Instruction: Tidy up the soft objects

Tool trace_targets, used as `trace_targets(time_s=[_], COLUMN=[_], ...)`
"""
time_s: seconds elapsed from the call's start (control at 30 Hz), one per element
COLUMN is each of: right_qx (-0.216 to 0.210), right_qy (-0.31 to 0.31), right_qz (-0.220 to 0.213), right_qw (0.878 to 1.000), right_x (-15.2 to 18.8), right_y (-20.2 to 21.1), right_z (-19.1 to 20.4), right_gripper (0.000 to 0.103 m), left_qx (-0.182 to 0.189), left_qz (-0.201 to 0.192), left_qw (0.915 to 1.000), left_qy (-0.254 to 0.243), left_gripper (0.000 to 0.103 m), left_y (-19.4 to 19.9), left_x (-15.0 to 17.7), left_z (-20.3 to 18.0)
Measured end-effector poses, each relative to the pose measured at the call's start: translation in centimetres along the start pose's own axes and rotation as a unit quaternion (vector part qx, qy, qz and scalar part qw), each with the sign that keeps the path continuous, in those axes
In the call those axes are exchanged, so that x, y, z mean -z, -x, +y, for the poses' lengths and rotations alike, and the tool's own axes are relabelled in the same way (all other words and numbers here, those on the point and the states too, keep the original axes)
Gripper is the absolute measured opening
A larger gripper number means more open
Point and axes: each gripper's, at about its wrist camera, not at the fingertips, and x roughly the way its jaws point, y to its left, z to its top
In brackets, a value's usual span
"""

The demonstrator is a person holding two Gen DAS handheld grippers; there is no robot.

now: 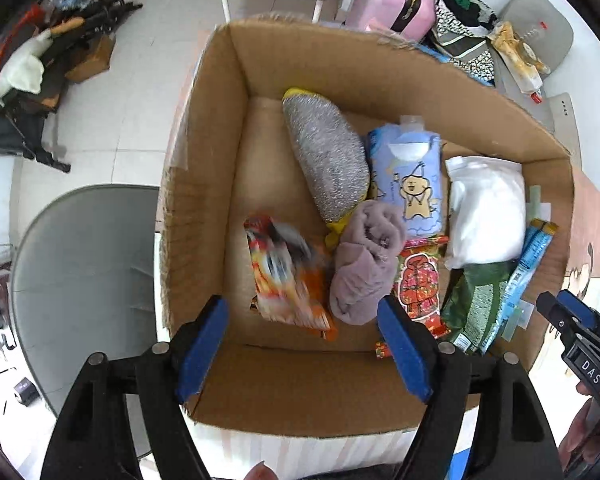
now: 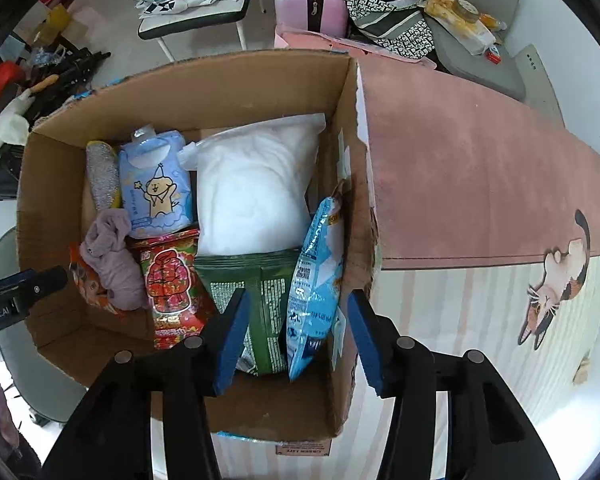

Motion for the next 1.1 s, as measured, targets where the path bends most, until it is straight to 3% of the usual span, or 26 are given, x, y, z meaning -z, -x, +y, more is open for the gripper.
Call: trace_targets(time_s=[0.3, 0.37, 0.4, 0.43, 0.53, 0.57, 0.87, 1.1], right_qx=[-0.004, -0.004, -0.004, -0.004, -0.003, -0.002, 0.011, 0.004], right_qy=[0.018, 0.019, 0.019, 0.020, 0.022, 0.022, 0.012, 0.014], right_qz=[-0.026, -0.033, -0.035, -0.038, -0.043, -0.043, -0.064, -0.099], right_qw=[0.999, 0.999, 0.999, 0.999, 0.999, 0.999, 0.998, 0.995], right_x=[3.2, 3.8, 4.0, 4.2, 4.7, 4.8, 5.5, 7.5], right_y=[2.2, 2.4, 2.5, 2.5, 2.6, 2.6, 4.2, 8.5], right_z=[2.0, 2.3, 2.4, 2.5, 2.7, 2.7, 2.0, 1.4], right_gripper=[0.070, 0.083, 0.087, 0.093, 0.097, 0.102, 0.103, 0.103], left_qx=[-0.035, -0.045, -0.048, -0.050, -0.053, -0.050, -0.049, -0.037], left_qz=[-0.075, -0.088, -0.093, -0.099, -0.108, -0.111, -0.138, -0.171], left_qw=[0.9961, 0.9946, 0.9939, 0.9933, 0.9922, 0.9921, 0.9889, 0.9841], left_qy=[-0.031, -0.033, -0.034, -0.034, -0.033, -0.031, -0.025, -0.027], left_gripper=[0.076, 0.084, 0.099, 0.102, 0.102, 0.102, 0.102, 0.102], left_y=[2.6, 2.9, 3.0, 3.2, 3.5, 3.6, 5.6, 9.1], left_x=[3.2, 3.7, 3.9, 4.1, 4.3, 4.4, 5.4, 7.8], left_z=[-2.6, -2.9, -3.0, -3.0, -3.2, -3.2, -3.6, -4.5])
